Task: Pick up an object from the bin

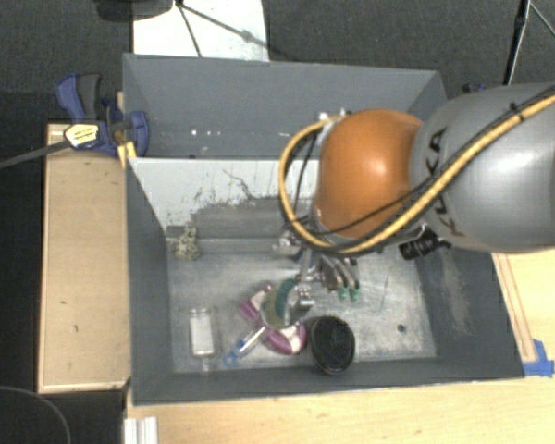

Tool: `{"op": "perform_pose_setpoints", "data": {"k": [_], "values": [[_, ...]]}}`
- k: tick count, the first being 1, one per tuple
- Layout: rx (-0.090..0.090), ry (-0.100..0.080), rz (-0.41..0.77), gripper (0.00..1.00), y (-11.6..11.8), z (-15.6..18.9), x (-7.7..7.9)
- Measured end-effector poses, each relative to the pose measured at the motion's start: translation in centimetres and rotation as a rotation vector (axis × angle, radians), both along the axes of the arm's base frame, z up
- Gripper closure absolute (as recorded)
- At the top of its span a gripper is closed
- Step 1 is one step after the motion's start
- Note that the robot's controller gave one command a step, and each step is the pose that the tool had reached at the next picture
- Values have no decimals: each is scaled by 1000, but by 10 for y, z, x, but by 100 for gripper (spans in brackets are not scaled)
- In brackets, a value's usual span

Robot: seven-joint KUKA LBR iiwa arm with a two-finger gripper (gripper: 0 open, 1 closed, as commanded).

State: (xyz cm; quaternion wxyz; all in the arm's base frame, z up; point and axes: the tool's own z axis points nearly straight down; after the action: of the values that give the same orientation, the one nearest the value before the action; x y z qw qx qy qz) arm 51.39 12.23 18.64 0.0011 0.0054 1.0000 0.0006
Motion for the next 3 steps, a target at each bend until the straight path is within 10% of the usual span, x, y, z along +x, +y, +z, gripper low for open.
{"op": "perform_pose_setpoints", "data": {"k": [1,2,3], "values": [[2,0,-169,0,-41,-93,8],[5,3,-174,100,-40,-94,8],[2,-3,-205,100,-35,-4,-34]]}}
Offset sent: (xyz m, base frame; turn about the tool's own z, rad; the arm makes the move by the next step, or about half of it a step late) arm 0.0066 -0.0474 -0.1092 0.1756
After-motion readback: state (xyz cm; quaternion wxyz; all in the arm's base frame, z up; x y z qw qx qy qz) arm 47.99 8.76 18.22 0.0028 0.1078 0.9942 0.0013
